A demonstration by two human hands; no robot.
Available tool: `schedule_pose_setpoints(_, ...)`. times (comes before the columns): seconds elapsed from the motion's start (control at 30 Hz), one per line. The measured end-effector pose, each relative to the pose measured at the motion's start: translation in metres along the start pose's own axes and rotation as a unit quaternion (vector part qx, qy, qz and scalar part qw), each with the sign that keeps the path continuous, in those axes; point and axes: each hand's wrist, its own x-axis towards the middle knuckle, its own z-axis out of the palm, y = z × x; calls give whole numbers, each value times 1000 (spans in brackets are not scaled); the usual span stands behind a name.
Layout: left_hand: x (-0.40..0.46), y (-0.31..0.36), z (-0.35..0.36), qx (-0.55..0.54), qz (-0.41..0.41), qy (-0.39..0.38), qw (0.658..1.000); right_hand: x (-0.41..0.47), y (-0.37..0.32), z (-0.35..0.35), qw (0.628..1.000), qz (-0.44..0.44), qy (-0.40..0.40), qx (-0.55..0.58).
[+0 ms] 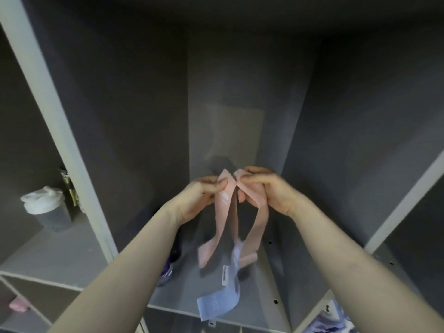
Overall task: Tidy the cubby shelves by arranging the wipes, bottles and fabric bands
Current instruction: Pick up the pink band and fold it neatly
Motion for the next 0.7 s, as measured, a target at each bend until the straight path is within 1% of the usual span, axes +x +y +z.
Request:
schedule_pose_setpoints(0.07,1,2,2,-25,-6,-30,999,-5,-21,10,998,-49,-14,27)
schedule_pose_setpoints(0.1,0,2,2,-40,-6,-27,999,-6,-27,12,997,-75,2,36)
schedule_pose_setpoints(0.17,-2,4,2,-75,13,-2,997,-7,-33,13,990,-124,68,31)
schedule_pose_setpoints(0.27,-2,8,-1,-140,87,25,986,-9,-34,7,971,-158,173,-55)
schedule_pose_setpoints(0.37,1,20,-3,-176,151,39,972,-11,-25,3,943,-149,241,-172)
schedule_pose_setpoints(0.4,2,24,-2,-178,160,40,970,-11,-21,4,938,-151,249,-191)
schedule_pose_setpoints(0.47,3,32,3,-183,169,43,968,-14,-15,8,938,-155,247,-189)
schedule_pose_setpoints(0.57,2,38,11,-204,168,44,964,-18,-12,20,949,-149,211,-179)
schedule_pose_setpoints(0.63,2,38,18,-202,161,45,965,-22,-14,28,959,-158,185,-142)
schedule_pose_setpoints(0.7,2,36,24,-189,153,66,968,-24,-18,32,971,-160,162,-79)
